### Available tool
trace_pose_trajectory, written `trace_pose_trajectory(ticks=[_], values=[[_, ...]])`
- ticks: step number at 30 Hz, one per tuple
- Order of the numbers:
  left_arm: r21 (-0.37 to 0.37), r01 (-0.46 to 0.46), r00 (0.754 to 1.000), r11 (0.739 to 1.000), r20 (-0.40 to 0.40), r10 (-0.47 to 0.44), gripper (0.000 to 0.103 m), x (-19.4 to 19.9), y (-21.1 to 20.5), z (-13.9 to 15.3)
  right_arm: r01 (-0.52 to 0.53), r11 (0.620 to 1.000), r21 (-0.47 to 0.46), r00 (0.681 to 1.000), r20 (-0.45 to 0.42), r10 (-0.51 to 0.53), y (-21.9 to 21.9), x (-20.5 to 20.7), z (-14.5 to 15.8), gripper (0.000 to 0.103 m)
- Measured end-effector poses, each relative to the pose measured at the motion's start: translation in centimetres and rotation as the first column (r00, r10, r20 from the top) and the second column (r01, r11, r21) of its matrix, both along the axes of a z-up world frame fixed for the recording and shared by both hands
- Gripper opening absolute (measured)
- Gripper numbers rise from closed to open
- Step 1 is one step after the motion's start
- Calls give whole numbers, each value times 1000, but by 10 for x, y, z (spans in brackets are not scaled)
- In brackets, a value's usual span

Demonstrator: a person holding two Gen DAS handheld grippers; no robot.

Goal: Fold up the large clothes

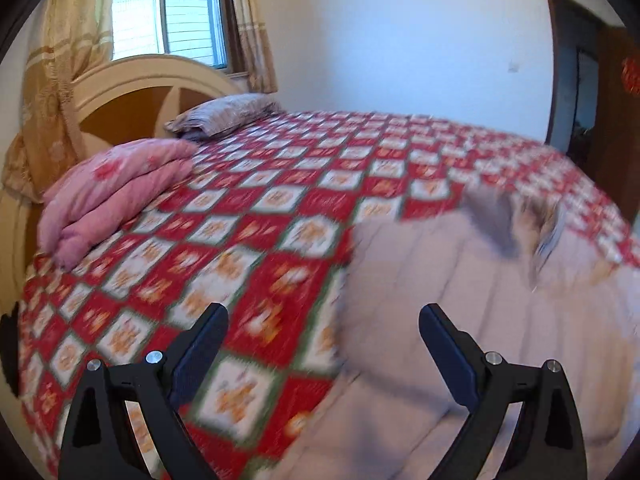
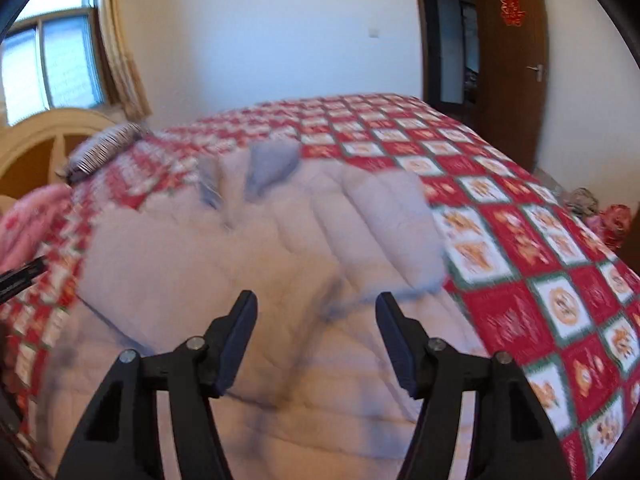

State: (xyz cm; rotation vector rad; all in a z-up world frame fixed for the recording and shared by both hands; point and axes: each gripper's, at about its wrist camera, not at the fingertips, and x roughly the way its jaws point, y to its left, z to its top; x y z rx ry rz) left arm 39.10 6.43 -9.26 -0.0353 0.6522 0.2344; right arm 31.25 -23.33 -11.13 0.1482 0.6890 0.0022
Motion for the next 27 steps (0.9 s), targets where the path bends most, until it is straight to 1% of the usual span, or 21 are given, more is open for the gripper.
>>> trace_pose_trajectory(ticks=[1, 2, 5, 6, 8, 9, 10, 11, 13, 15, 19, 21, 27], values=[[-21, 12, 1000, 1000, 1, -12, 97, 11, -3, 1, -25, 999, 25, 1000, -10, 25, 7, 9, 0, 56], [-45, 11, 1000, 999, -9, -11, 97, 26, -8, -2, -38, 998, 48, 999, -21, 39, 12, 17, -2, 54], [-44, -3, 999, 999, -35, 1, 97, 55, -21, -20, -41, 994, 103, 998, -43, 46, 21, 44, -17, 53], [-32, 2, 998, 999, -69, -4, 97, 68, -28, -37, -46, 993, 112, 997, -57, 52, 23, 53, -26, 53], [2, -11, 991, 1000, -134, 11, 97, 82, -35, -64, -40, 996, 78, 995, -83, 47, 29, 63, -43, 53], [23, -19, 985, 1000, -172, 22, 97, 90, -37, -84, -43, 997, 62, 994, -94, 48, 30, 65, -49, 53], [23, -19, 981, 1000, -191, 23, 97, 93, -37, -97, -48, 998, 46, 993, -108, 53, 31, 67, -60, 53], [-2, -18, 981, 1000, -191, 17, 97, 92, -35, -106, -50, 998, 44, 992, -114, 55, 30, 67, -64, 53], [-58, -18, 985, 998, -173, 8, 99, 89, -27, -112, -60, 997, 43, 991, -114, 65, 27, 65, -77, 53], [-90, -23, 983, 996, -183, 6, 101, 90, -22, -115, -62, 997, 44, 991, -118, 67, 26, 63, -82, 53], [-158, -25, 978, 987, -207, -8, 102, 93, -17, -124, -56, 998, 23, 989, -139, 59, 30, 67, -86, 53], [-167, -24, 977, 986, -212, -12, 102, 95, -17, -127, -55, 998, 6, 988, -142, 56, 31, 67, -87, 53], [-162, -23, 978, 986, -210, -11, 102, 94, -19, -127, -52, 998, -22, 988, -146, 48, 36, 69, -88, 53]])
